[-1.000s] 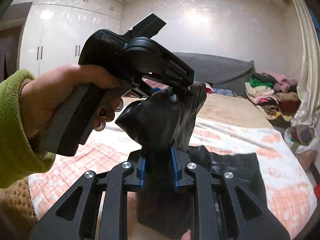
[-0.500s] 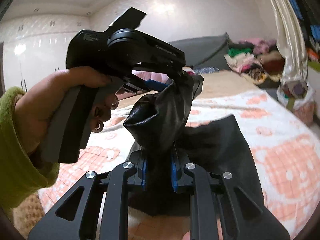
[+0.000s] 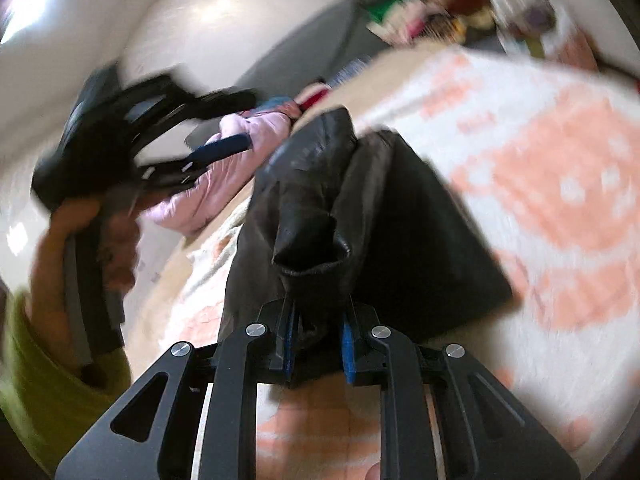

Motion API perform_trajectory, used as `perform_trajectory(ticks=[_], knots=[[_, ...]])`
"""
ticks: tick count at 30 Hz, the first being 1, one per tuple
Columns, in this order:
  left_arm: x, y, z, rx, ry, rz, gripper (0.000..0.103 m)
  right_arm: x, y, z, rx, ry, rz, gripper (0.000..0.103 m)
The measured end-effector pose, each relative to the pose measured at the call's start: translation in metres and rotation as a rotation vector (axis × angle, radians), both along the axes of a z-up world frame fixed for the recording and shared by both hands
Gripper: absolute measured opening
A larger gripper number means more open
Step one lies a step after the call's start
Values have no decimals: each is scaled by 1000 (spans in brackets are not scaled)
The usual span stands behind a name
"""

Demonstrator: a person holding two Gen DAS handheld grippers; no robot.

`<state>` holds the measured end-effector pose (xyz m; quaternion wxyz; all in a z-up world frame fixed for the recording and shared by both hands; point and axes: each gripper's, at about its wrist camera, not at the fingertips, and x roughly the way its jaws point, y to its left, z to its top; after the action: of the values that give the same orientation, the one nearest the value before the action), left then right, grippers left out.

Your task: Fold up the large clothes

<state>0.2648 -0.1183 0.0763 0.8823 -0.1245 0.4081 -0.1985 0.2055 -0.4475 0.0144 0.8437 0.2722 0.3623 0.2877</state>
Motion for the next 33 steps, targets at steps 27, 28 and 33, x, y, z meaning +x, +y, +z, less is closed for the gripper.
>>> perform_trajectory(ticks=[27, 28, 33], knots=[[-53, 81, -56, -42, 40, 129, 70, 91, 24, 68, -178, -86, 96, 24], [-52, 79, -60, -52, 53, 126, 71, 94, 14, 61, -151, -61, 89, 24], [-46, 56, -93, -21, 146, 79, 79, 111, -33, -13, -36, 127, 62, 24]])
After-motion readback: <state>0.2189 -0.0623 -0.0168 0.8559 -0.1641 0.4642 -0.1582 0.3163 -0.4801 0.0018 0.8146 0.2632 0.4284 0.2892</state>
